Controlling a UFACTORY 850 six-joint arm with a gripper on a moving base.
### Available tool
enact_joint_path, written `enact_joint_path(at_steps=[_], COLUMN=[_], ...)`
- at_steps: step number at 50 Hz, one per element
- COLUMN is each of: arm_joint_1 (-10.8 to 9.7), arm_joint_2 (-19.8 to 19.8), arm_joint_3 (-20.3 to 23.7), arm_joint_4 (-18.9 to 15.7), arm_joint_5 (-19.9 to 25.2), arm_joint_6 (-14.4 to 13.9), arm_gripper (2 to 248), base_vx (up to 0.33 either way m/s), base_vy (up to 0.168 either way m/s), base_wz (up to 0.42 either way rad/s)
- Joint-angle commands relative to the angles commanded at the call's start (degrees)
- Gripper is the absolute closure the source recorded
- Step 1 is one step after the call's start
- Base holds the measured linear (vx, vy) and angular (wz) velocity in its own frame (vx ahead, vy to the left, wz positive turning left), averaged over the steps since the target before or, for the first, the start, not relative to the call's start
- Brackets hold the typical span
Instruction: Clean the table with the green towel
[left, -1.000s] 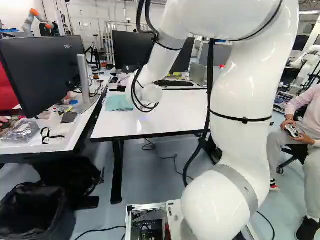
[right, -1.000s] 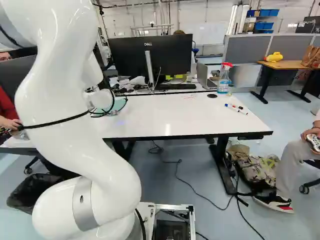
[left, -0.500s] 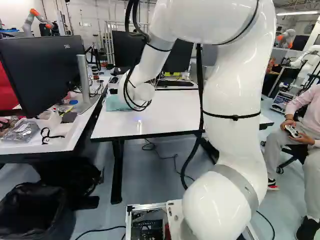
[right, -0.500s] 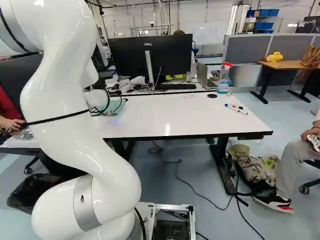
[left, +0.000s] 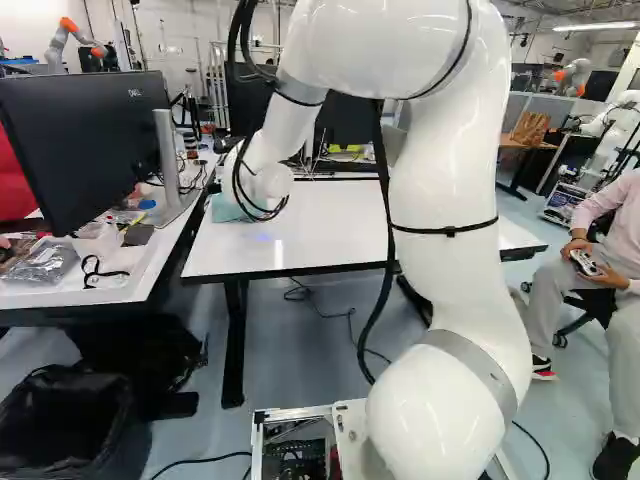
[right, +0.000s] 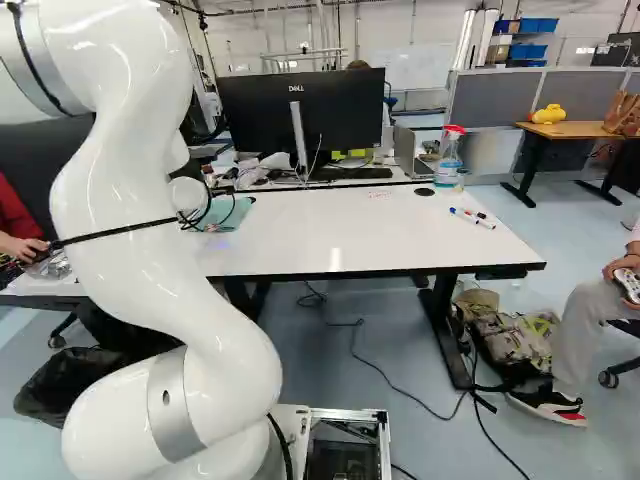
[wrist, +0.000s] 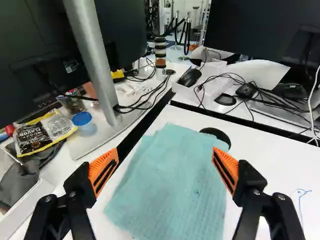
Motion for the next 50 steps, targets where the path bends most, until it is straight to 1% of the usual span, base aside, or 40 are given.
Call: enact_joint_path(at_steps=[38,50], arm_joint_1=[0.0,-0.4], arm_joint_2=[0.0,-0.4], arm_joint_3=[0.0,-0.5], arm_joint_4=[1.1,1.1], arm_joint_5=[-8.1,-10.2], arm_joint_6=[0.0,0.0], arm_gripper=[3,3], base_vx=[0.0,0.0], base_vy=[0.0,0.0], base_wz=[0.0,0.0])
